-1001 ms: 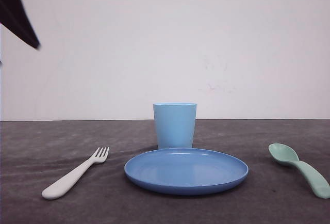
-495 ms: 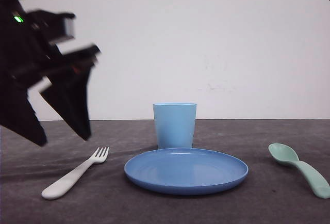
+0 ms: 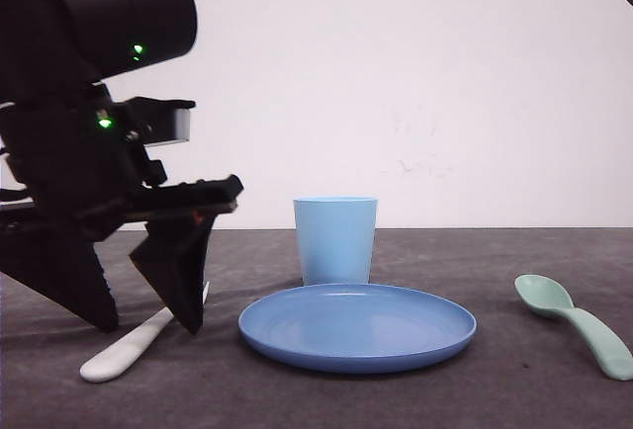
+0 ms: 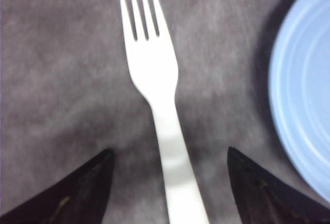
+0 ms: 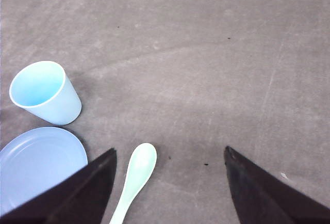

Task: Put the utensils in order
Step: 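Lower the left gripper onto the white fork and close on its handle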

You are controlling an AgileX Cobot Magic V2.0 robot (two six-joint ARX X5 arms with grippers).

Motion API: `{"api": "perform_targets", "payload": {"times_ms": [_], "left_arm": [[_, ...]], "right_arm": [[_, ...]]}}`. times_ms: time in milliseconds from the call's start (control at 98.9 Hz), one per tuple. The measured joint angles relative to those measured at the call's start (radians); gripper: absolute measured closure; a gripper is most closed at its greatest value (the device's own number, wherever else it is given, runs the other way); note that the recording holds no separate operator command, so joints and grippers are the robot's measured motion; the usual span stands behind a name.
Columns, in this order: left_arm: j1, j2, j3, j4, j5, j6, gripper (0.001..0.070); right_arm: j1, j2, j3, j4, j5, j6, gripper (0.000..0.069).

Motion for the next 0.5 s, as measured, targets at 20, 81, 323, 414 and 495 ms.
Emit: {"api": "perform_targets", "payload": {"times_ms": [20,81,323,414,495], "left_arm": [[-0.001,0.001,0.001,0.001,0.000,0.000,0.0293],[-0.004,0.008,0.005,0.000,-0.008,0.000,0.0337],[-0.008,0.013,0.009,0.001,-0.010,-0.021,0.0539],[-0.012,0.014,0.009,0.001,-0.009,-0.029,0.0587],[-0.014,0.014,0.009,0.001,-0.008,-0.033,0.0604]], "right_arm": [[0.000,0.000,0.000,0.000,0.000,0.000,0.0278],[0.000,0.000,0.000,0.000,0.000,0.000,0.0278],[0.000,0.001,0.000,0.000,0.000,0.000,0.0278],[0.000,0.001,0.000,0.000,0.000,0.000,0.0278],[0.000,0.001,0.000,0.000,0.000,0.000,0.0278]]}}
